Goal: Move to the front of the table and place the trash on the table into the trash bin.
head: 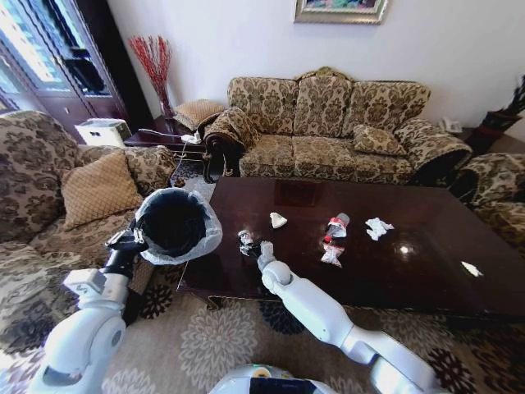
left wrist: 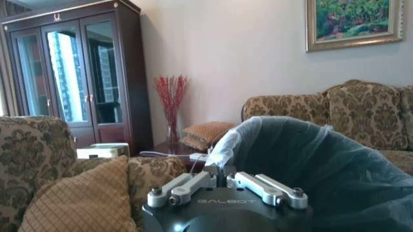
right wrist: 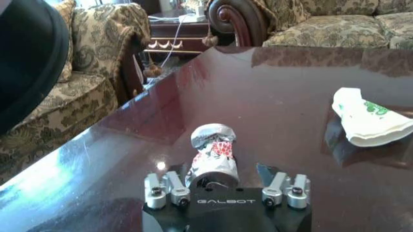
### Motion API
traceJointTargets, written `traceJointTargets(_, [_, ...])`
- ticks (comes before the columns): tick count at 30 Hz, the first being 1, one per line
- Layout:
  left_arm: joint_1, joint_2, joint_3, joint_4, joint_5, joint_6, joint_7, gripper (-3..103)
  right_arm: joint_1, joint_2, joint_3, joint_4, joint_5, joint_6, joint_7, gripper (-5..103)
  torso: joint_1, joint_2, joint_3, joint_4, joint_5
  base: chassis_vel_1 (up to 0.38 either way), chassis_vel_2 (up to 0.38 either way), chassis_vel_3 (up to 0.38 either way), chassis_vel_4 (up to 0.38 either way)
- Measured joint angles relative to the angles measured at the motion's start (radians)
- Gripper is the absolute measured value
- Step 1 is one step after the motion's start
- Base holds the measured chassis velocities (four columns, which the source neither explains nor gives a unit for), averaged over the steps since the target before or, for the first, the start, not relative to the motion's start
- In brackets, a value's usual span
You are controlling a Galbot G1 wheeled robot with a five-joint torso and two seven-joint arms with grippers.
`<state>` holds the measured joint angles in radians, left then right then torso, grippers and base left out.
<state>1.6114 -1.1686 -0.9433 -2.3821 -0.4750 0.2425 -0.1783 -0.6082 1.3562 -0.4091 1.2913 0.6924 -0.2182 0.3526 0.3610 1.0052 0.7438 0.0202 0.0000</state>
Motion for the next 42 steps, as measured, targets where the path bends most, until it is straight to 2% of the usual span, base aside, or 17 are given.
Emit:
traceJointTargets(1, [0.0, 0.0, 0.0, 0.0, 0.0, 0.0, 0.0, 2, 0.0, 0.0, 0.0, 0.0, 0.0, 0.0, 0.0, 70, 0.0, 0.0, 0.0, 0.0, 0.0, 0.0, 0.0, 0.0, 0.0])
traceJointTargets(4, [0.0, 0.004, 0.0, 0.004, -0.007, 0.0, 0.0, 2, 0.003, 0.005, -0.007, 0.0, 0.002, -0.016, 0.036, 54, 0.0, 0.0, 0.0, 0.0001, 0.0, 0.0, 0.0, 0.0, 0.0])
traceJointTargets(5, [0.0, 0.004, 0.0, 0.004, -0.007, 0.0, 0.0, 2, 0.003, 0.005, -0.007, 0.0, 0.002, -0.016, 0.036, 54, 0.0, 0.0, 0.0, 0.0001, 0.0, 0.0, 0.0, 0.0, 0.0])
traceJointTargets(7, [-0.003, 0.005, 0.005, 0.007, -0.008, 0.0, 0.0, 2, 0.003, 0.002, -0.013, 0.007, 0.002, -0.019, 0.042, 43, 0.0, 0.0, 0.0, 0.0001, 0.0001, 0.0, 0.0, 0.0, 0.0])
traceJointTargets(9, [-0.004, 0.006, 0.007, 0.007, -0.009, 0.0, 0.0, 2, 0.003, 0.0, -0.014, 0.009, 0.002, -0.02, 0.042, 43, 0.0, 0.0, 0.0, 0.0001, 0.0, 0.0, 0.0, 0.0, 0.0])
traceJointTargets(10, [-0.007, 0.01, 0.01, 0.008, -0.009, 0.0, 0.0, 2, 0.003, -0.002, -0.015, 0.01, -0.001, -0.019, 0.042, 36, 0.0, 0.0, 0.0, 0.0, 0.0001, 0.0, 0.0, 0.0, 0.0])
traceJointTargets(11, [-0.007, 0.012, 0.011, 0.008, -0.01, 0.0, 0.0, 2, 0.001, -0.004, -0.014, 0.012, -0.004, -0.018, 0.041, 35, 0.0, 0.0, 0.0, 0.0001, 0.0002, 0.0, 0.0, 0.0, 0.0])
traceJointTargets(18, [-0.011, 0.022, 0.023, 0.011, -0.011, 0.0, 0.0, 2, -0.017, -0.013, 0.031, 0.049, -0.022, -0.017, 0.047, 35, 0.0, 0.0, 0.0, 0.0001, 0.0001, 0.0, 0.0, 0.0, 0.0])
traceJointTargets(25, [-0.026, 0.054, 0.048, 0.018, -0.041, 0.016, -0.002, 2, 0.004, -0.081, 0.136, 0.204, -0.025, -0.022, 0.069, 35, 0.0, 0.0, 0.0, 0.0, 0.0001, 0.0, 0.0, 0.0, 0.0])
traceJointTargets(29, [-0.066, 0.104, 0.072, 0.031, -0.105, 0.066, -0.009, 2, 0.099, -0.104, 0.177, 0.33, 0.072, -0.051, 0.112, 35, 0.0, 0.0, 0.0, 0.0, 0.0001, 0.0, 0.0, 0.0, 0.0])
traceJointTargets(31, [-0.07, 0.117, 0.074, 0.034, -0.113, 0.073, -0.009, 2, 0.117, -0.108, 0.179, 0.348, 0.086, -0.054, 0.114, 35, 0.0, 0.0, 0.0, 0.0, 0.0, 0.0, 0.0, 0.0, 0.0])
traceJointTargets(34, [-0.097, 0.198, 0.078, 0.061, -0.156, 0.103, -0.01, 2, 0.241, -0.117, 0.168, 0.438, 0.179, -0.076, 0.126, 35, 0.0, 0.0, 0.0, 0.0, -0.0002, 0.0, 0.0, 0.0, 0.0])
traceJointTargets(35, [-0.097, 0.198, 0.078, 0.061, -0.156, 0.103, -0.01, 2, 0.241, -0.117, 0.168, 0.438, 0.179, -0.076, 0.126, 35, 0.0, 0.0, 0.0, 0.0, -0.0002, 0.0, 0.0, 0.0, 0.0])
traceJointTargets(38, [-0.12, 0.254, 0.087, 0.077, -0.19, 0.128, -0.007, 2, 0.35, -0.076, 0.12, 0.482, 0.231, -0.077, 0.15, 35, 0.0, 0.0, 0.0, -0.0001, -0.0001, 0.0, 0.0, 0.0, 0.0])
traceJointTargets(40, [-0.125, 0.265, 0.09, 0.083, -0.196, 0.132, -0.004, 2, 0.378, -0.052, 0.102, 0.495, 0.247, -0.077, 0.156, 35, 0.0, 0.0, 0.0, -0.0001, -0.0002, 0.0, 0.0, 0.0, 0.0])
traceJointTargets(42, [-0.123, 0.276, 0.091, 0.091, -0.214, 0.139, -0.004, 2, 0.429, 0.003, 0.05, 0.524, 0.295, -0.082, 0.161, 35, 0.0, 0.0, 0.0, 0.0001, -0.0002, 0.0, 0.0, 0.0, 0.0])
